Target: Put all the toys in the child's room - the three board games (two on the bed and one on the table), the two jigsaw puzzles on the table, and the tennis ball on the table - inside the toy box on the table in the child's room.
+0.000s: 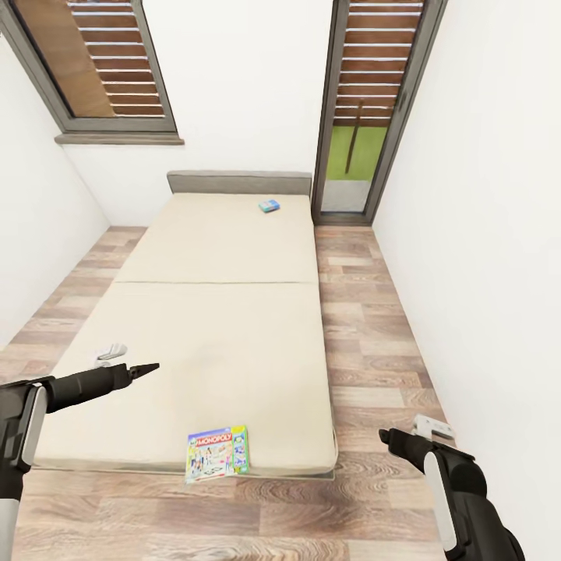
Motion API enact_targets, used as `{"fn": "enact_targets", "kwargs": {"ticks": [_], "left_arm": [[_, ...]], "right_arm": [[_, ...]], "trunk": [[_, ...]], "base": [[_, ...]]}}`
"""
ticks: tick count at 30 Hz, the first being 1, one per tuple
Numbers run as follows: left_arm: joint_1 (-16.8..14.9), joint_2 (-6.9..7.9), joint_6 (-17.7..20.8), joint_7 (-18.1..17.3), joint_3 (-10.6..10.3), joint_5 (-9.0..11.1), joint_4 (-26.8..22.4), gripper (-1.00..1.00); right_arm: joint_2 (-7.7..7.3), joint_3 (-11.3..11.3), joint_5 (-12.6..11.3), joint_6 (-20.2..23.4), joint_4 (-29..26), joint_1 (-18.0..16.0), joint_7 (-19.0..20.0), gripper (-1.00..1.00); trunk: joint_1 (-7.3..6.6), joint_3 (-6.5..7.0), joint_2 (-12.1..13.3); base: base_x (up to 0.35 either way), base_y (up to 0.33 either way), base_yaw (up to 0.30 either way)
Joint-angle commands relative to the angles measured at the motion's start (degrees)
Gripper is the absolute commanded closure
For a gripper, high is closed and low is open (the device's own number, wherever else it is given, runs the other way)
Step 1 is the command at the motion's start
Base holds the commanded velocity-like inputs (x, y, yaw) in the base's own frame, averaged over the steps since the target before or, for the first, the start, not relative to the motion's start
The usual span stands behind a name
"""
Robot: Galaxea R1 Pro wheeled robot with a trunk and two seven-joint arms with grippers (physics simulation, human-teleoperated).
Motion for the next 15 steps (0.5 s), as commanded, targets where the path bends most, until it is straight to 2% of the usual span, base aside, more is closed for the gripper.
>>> {"fn": "enact_targets", "kwargs": {"ticks": [1,15], "left_arm": [[-0.1,-0.01,0.4,-0.2,0.1,0.0,0.0,-1.00],[-0.1,-0.03,0.4,-0.3,0.0,0.0,0.0,-1.00]], "right_arm": [[0.04,-0.1,-0.3,0.3,-0.1,0.0,-0.2,-1.00],[0.03,-0.1,-0.3,0.3,0.0,0.0,-0.2,-1.00]], "trunk": [[0.03,0.01,-0.1],[0.03,1.33,-0.1]], "base": [[0.000,0.000,0.000],[0.000,0.000,0.000]]}}
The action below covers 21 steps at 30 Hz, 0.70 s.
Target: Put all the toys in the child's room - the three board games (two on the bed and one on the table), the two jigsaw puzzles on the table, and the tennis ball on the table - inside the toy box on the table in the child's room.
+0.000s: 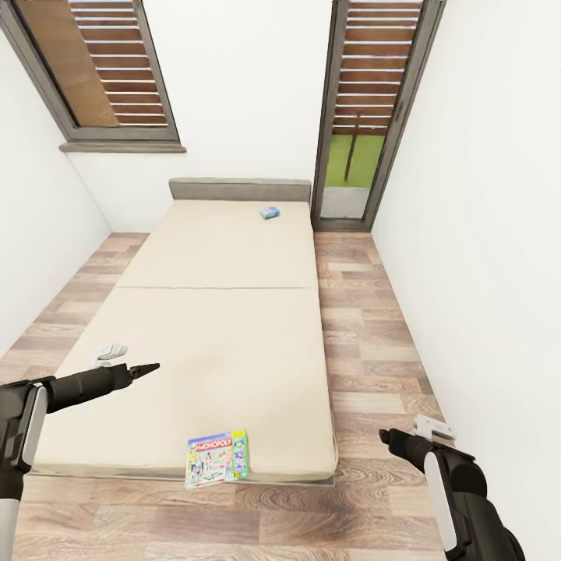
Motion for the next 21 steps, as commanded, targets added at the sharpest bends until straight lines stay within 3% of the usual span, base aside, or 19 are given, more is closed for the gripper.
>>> {"fn": "enact_targets", "kwargs": {"ticks": [1,21], "left_arm": [[-0.1,0.00,0.4,-0.2,0.1,-0.1,0.0,-1.00],[-0.1,0.00,0.4,-0.2,-0.1,-0.1,0.0,-1.00]], "right_arm": [[0.04,-0.1,-0.3,0.3,-0.1,-0.1,-0.2,-1.00],[0.12,0.0,-0.3,0.3,-0.1,-0.1,-0.2,-1.00]], "trunk": [[0.04,0.01,-0.1],[0.04,1.90,-0.1]], "base": [[0.000,0.000,0.000],[0.000,0.000,0.000]]}}
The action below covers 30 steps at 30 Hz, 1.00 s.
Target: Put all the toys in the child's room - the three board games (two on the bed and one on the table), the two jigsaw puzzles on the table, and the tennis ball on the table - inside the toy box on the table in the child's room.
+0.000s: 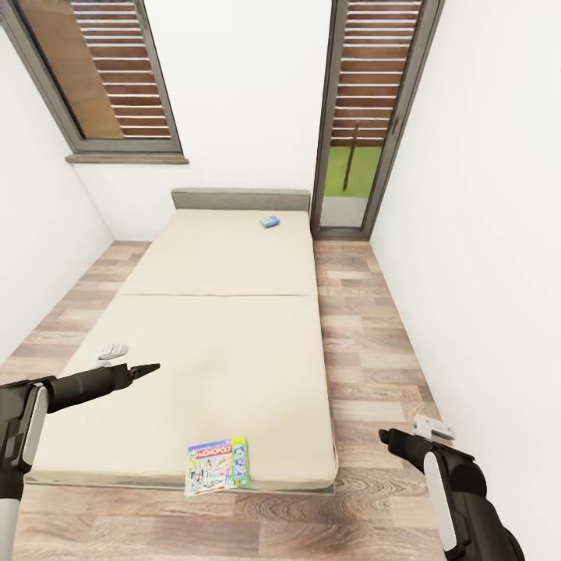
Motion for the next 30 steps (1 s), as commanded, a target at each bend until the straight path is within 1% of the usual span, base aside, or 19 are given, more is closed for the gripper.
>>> {"fn": "enact_targets", "kwargs": {"ticks": [1,30], "left_arm": [[-0.1,0.00,0.4,-0.2,0.1,-0.1,0.0,-1.00],[-0.1,-0.02,0.4,0.0,0.0,-0.1,0.0,-1.00]], "right_arm": [[0.05,-0.1,-0.3,0.3,-0.1,0.0,-0.2,-1.00],[-0.02,-0.1,-0.2,0.3,-0.1,0.0,-0.3,-1.00]], "trunk": [[0.04,0.00,-0.1],[0.04,2.75,-0.1]], "base": [[0.000,0.000,0.000],[0.000,0.000,0.000]]}}
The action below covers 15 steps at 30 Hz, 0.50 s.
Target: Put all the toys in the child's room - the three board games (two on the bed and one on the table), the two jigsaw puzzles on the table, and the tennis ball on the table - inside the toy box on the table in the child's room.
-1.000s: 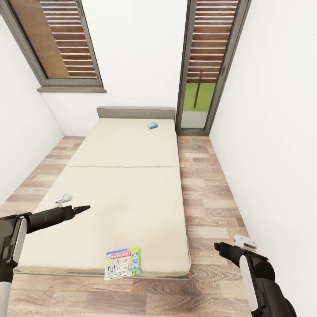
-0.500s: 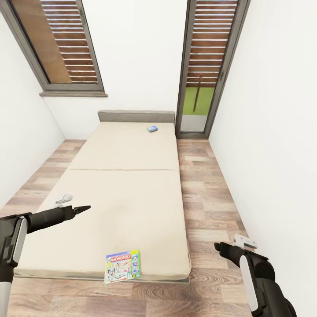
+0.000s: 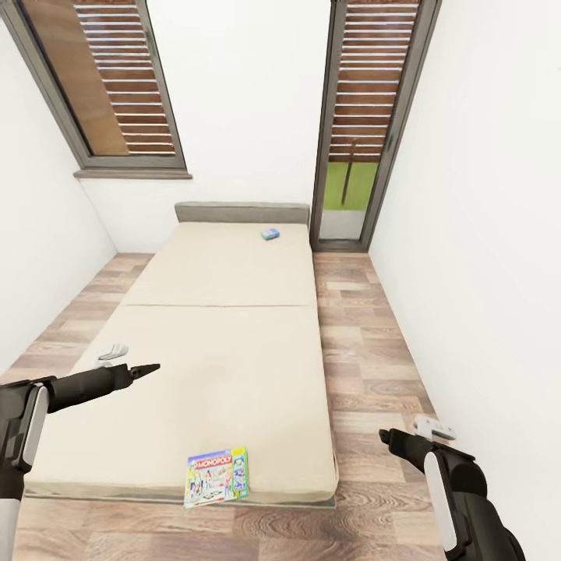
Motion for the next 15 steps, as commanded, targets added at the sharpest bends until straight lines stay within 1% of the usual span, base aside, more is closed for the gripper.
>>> {"fn": "enact_targets", "kwargs": {"ticks": [1,15], "left_arm": [[-0.1,-0.03,0.4,-0.2,0.0,0.0,0.0,-1.00],[-0.1,-0.06,0.4,0.1,0.0,-0.1,0.1,-1.00]], "right_arm": [[0.07,0.0,-0.2,0.3,-0.1,-0.1,-0.2,-1.00],[0.11,-0.1,-0.2,0.2,-0.1,0.0,-0.3,-1.00]], "trunk": [[0.04,0.00,-0.1],[0.04,1.32,-0.1]], "base": [[0.000,0.000,0.000],[0.000,0.000,0.000]]}}
